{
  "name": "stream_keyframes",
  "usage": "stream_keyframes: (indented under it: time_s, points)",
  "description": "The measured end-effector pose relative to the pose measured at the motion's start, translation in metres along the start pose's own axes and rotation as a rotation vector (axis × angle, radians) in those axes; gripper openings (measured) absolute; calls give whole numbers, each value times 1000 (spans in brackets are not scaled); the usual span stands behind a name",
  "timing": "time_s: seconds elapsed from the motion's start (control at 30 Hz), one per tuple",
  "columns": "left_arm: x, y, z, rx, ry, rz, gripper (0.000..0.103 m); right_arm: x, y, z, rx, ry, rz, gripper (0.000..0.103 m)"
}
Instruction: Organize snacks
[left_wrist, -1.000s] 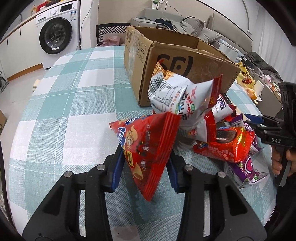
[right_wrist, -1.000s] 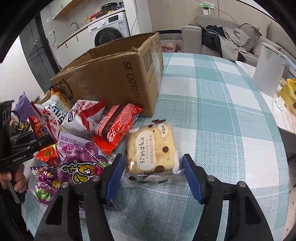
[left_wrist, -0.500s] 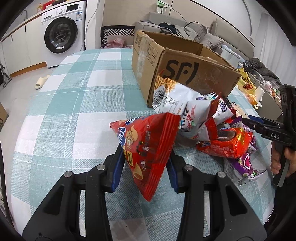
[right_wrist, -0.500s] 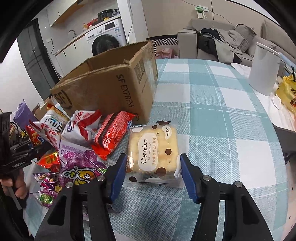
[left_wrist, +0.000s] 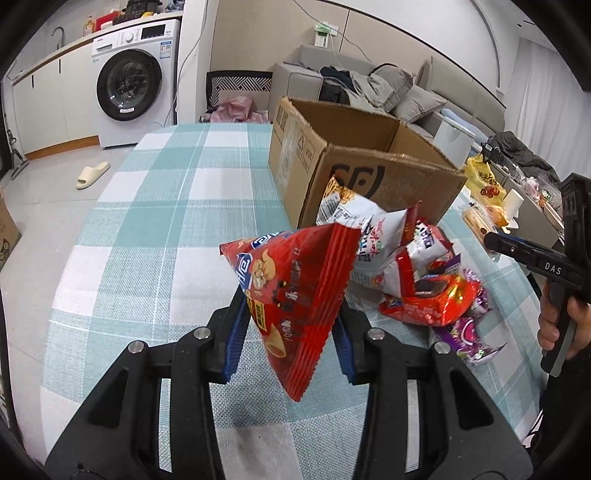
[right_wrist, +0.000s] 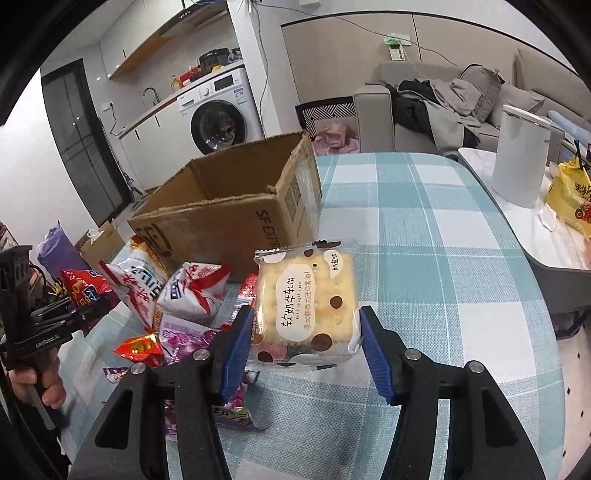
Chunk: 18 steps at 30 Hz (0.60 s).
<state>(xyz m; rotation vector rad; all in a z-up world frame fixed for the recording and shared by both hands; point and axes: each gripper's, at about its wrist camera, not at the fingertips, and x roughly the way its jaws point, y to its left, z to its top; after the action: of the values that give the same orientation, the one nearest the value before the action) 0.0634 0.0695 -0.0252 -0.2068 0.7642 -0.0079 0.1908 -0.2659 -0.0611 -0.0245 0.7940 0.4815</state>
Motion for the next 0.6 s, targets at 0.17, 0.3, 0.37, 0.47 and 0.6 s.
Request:
stream_keyframes:
  time_s: [0.17,0.3,0.37,0.47,0.6]
  points:
    - [-12,-3,3,1,-20,-2,37,-12,5,3,-1,-32,13,57]
    - [-19,-3,3,-3,-29,-7,37,-17,8,5,0,-49,23,57]
    - [-20,-3,3,-5,-32,-6,37,-21,9,6,-1,-61,25,57]
    - [-25,-1,4,-13,-42,-8,37,-26,9,8,2,-79,34,57]
    - [-36,0,4,-20,-65,-8,37,-33,12,9,-2,-96,44,57]
